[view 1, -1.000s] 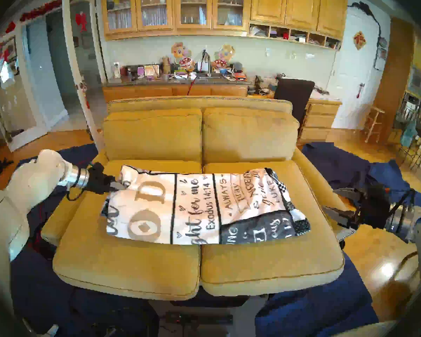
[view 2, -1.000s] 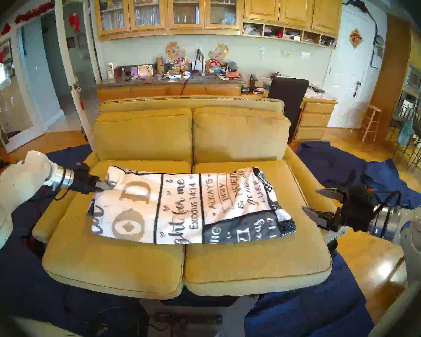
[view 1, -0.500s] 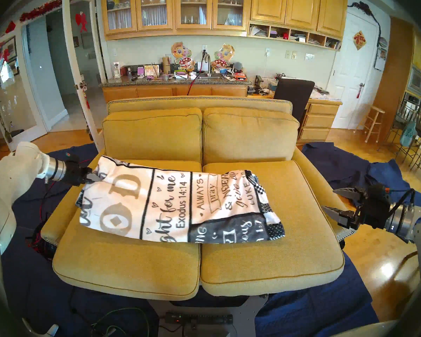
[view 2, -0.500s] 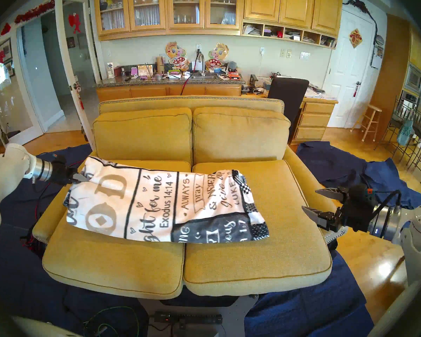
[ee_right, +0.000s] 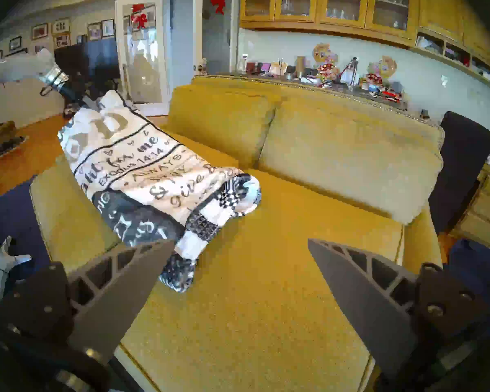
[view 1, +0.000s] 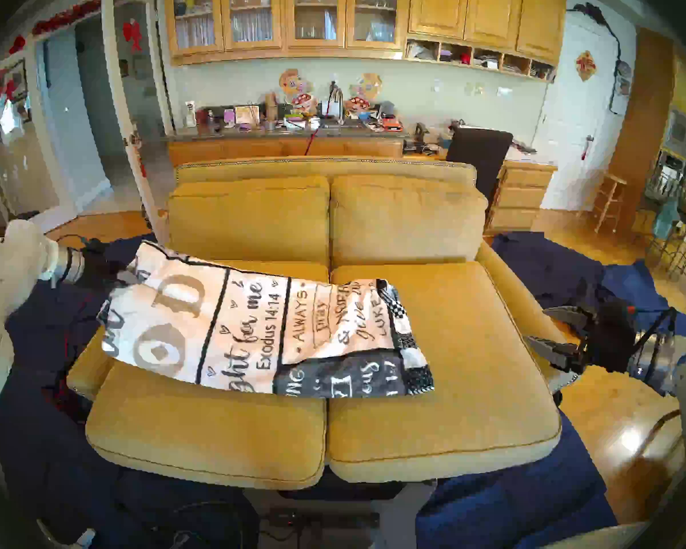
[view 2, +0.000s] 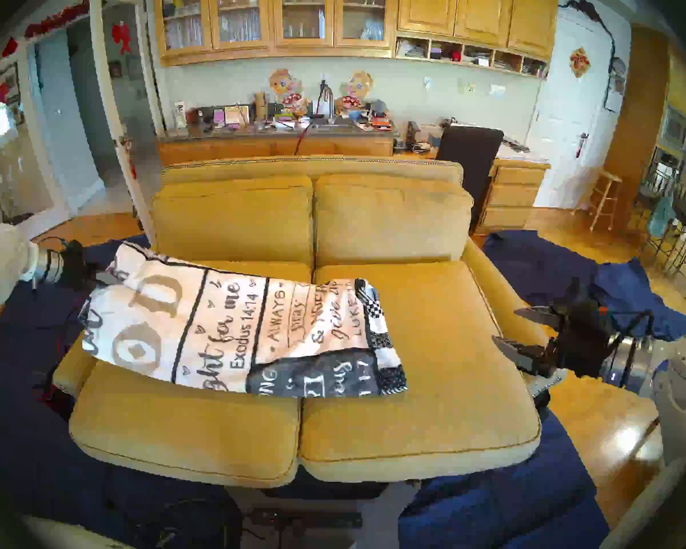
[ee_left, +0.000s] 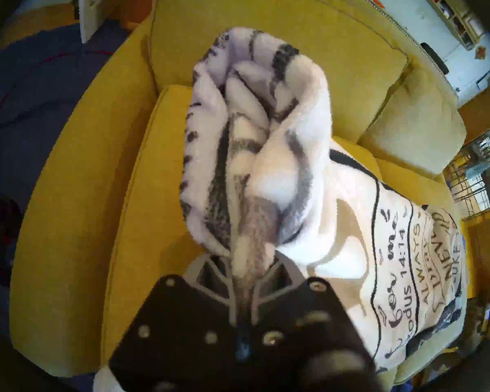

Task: Fold the blanket in half twice

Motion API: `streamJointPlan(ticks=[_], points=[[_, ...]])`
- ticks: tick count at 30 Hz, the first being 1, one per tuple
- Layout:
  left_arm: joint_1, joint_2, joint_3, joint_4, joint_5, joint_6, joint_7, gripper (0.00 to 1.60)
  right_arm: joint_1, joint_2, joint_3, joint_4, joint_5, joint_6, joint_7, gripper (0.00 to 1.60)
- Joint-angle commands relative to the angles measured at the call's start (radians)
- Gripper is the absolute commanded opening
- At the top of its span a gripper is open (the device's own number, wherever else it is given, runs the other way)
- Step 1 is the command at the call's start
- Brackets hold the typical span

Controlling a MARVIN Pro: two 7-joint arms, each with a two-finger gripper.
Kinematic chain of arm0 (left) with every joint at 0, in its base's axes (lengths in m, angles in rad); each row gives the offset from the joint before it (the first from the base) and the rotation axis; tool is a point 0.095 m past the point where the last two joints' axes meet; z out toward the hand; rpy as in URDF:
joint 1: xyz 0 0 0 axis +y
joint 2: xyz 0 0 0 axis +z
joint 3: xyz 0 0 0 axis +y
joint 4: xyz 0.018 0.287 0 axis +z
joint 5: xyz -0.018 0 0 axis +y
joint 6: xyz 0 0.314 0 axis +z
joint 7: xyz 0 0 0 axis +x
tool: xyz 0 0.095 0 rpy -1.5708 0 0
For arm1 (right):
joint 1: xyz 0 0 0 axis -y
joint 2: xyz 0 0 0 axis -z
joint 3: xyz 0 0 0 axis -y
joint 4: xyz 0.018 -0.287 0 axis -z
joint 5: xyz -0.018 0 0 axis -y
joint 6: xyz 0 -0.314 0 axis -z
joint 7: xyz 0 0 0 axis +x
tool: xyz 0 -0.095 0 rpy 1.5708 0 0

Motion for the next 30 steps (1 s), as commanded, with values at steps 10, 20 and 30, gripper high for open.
streamJointPlan(ticks=[10,20,30], points=[[-0.085,0.060,-0.006,-0.099,0.038,0.001,-0.129,0.00,0.008,0.001,0.024,-0.010,0.003,-0.003,0.001,1.60],[-0.062,0.067,0.002,-0.258,0.030,0.047,-0.196,0.00,0.009,0.002,0.021,-0.009,0.003,-0.003,0.000,1.60],[-0.074,0.058,-0.007,-0.420,0.006,0.084,-0.139,0.00,0.010,0.004,0.016,-0.006,0.002,-0.004,-0.001,1.60]])
